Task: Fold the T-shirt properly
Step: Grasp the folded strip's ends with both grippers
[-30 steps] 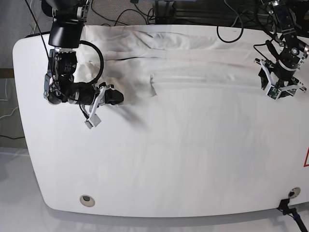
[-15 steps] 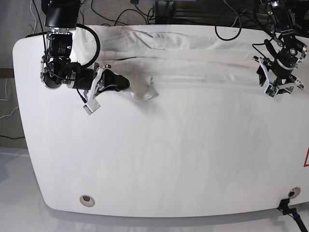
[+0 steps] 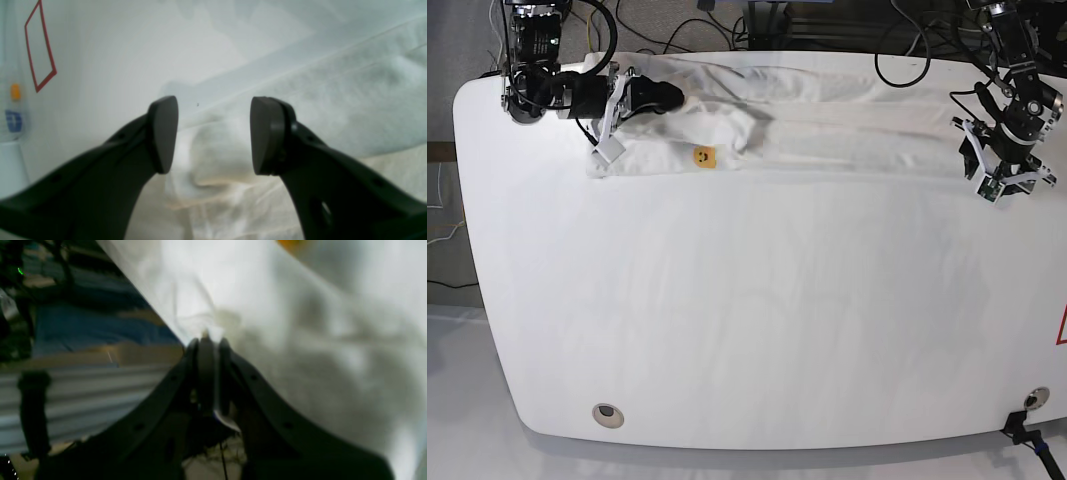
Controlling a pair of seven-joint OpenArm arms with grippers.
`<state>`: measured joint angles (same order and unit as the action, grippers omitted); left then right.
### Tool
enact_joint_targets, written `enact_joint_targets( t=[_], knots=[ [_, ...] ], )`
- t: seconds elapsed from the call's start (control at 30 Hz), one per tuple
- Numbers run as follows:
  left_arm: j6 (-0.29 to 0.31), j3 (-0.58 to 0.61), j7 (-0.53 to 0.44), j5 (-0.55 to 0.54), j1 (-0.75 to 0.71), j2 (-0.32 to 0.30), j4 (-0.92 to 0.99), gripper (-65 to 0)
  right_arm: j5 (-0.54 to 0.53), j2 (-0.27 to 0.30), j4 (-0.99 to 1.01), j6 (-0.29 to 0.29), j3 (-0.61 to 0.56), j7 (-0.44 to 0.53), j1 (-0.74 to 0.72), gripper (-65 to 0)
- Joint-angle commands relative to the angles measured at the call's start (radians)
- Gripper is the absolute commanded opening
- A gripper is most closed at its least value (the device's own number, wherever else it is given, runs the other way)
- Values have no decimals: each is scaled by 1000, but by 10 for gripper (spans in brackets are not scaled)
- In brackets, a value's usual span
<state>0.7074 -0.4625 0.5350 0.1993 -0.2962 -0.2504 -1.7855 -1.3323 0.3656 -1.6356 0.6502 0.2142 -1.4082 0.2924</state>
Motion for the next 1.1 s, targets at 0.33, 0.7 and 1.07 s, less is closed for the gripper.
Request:
enact_joint_targets(
  t=[0.33,0.7,1.07],
  knots=[
    [-9,-5,-13,-7,5,-13,-1,-326,-33,68,-18,0,1,17,9,-650],
    [-9,-5,-13,-7,7,-14,-1,-326,-34,69,-119,1,4,16,38,-155],
    [-9,17,-13,-8,9,-13,-3,-326,-36,59,-38,1,43,25,-66,-156]
  ],
)
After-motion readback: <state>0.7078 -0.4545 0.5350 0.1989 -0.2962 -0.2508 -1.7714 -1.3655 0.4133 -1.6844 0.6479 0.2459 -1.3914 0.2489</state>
